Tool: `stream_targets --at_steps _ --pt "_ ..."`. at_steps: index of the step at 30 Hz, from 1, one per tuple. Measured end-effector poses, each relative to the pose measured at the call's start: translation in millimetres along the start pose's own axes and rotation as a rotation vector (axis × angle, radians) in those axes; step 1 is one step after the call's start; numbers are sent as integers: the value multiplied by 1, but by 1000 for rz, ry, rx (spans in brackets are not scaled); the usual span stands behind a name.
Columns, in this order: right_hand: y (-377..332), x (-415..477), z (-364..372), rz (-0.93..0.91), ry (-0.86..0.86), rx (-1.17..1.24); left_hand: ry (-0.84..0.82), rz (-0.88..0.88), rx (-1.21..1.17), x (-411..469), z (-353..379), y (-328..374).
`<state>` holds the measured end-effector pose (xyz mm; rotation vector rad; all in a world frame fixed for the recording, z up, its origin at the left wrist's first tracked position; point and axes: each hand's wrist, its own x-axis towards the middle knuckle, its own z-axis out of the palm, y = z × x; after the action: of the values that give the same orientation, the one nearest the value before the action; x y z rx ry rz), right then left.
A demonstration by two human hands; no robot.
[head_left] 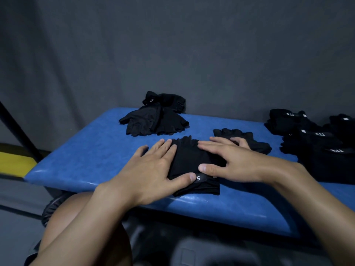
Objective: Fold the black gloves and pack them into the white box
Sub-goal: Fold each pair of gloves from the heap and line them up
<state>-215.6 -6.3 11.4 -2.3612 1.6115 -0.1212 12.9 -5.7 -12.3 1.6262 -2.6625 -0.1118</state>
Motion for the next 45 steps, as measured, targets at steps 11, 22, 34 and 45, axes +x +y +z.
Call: stream_targets --at_steps 11,22,34,45 --pt "-1 -9 3 -80 129 64 51 40 -35 -3 0 -6" --pt "-3 -30 0 -169 181 151 237 322 -275 -29 0 -6" --pt "-1 -34 5 -162 68 -8 195 371 -189 -29 9 -11" --pt "1 -29 9 -141 135 58 525 526 -161 -25 8 -12"
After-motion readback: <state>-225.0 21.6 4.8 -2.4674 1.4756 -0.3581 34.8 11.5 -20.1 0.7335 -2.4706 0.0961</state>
